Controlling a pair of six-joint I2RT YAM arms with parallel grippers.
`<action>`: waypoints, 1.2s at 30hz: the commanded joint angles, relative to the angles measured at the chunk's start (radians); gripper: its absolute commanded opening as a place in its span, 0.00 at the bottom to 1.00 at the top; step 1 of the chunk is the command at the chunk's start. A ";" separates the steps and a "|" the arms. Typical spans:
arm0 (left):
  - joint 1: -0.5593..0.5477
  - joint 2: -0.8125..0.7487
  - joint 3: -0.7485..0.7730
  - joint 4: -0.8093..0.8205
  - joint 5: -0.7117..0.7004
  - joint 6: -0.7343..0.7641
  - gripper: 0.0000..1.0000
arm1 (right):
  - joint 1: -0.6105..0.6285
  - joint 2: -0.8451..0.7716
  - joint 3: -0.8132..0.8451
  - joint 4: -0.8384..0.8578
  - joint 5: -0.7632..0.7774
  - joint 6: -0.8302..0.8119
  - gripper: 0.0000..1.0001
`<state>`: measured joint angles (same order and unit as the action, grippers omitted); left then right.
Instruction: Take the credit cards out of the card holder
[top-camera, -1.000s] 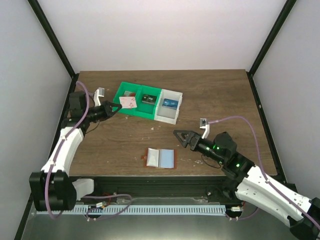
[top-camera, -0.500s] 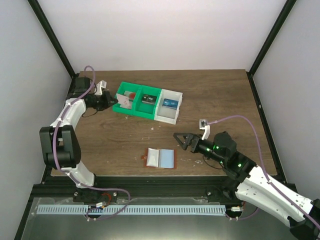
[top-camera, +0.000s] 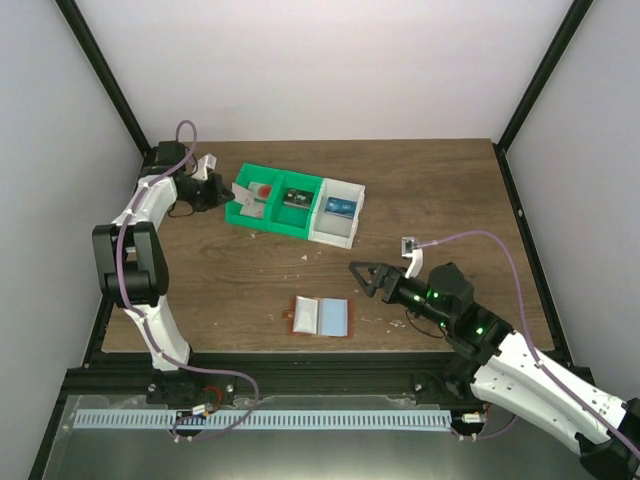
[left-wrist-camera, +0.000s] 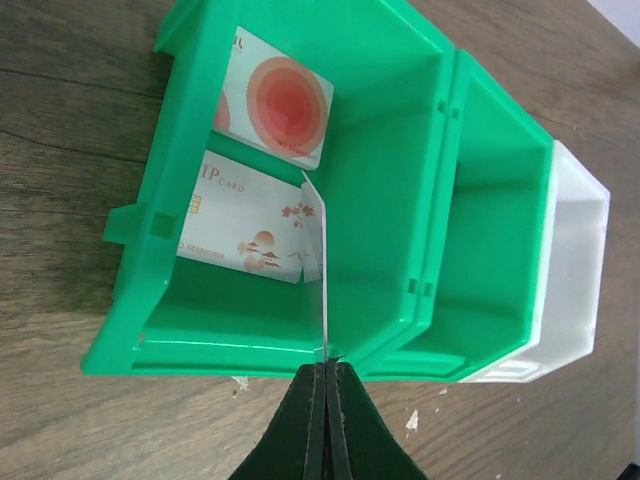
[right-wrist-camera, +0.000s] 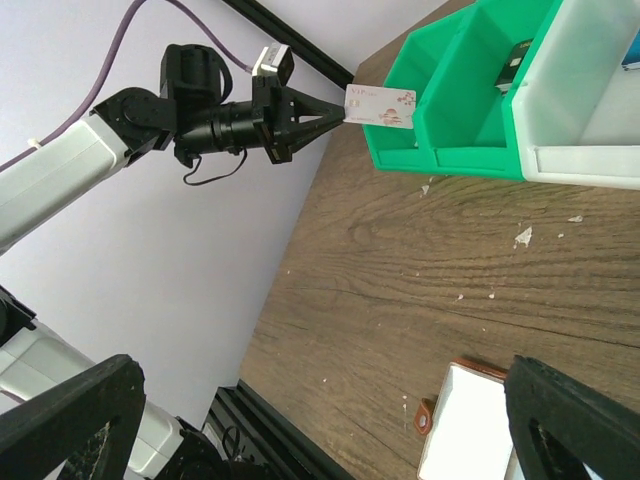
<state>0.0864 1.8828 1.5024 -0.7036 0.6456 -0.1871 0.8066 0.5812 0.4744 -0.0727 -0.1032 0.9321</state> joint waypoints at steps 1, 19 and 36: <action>0.004 0.044 0.042 -0.030 0.005 0.017 0.00 | 0.002 0.010 0.026 0.030 0.031 0.005 1.00; -0.025 0.167 0.130 -0.065 0.008 0.031 0.00 | 0.002 0.023 0.034 0.039 0.048 0.001 1.00; -0.043 0.230 0.194 -0.091 -0.020 0.029 0.05 | 0.002 0.022 0.027 0.050 0.048 0.003 1.00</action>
<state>0.0513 2.0827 1.6684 -0.7803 0.6441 -0.1738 0.8066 0.6102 0.4744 -0.0513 -0.0731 0.9356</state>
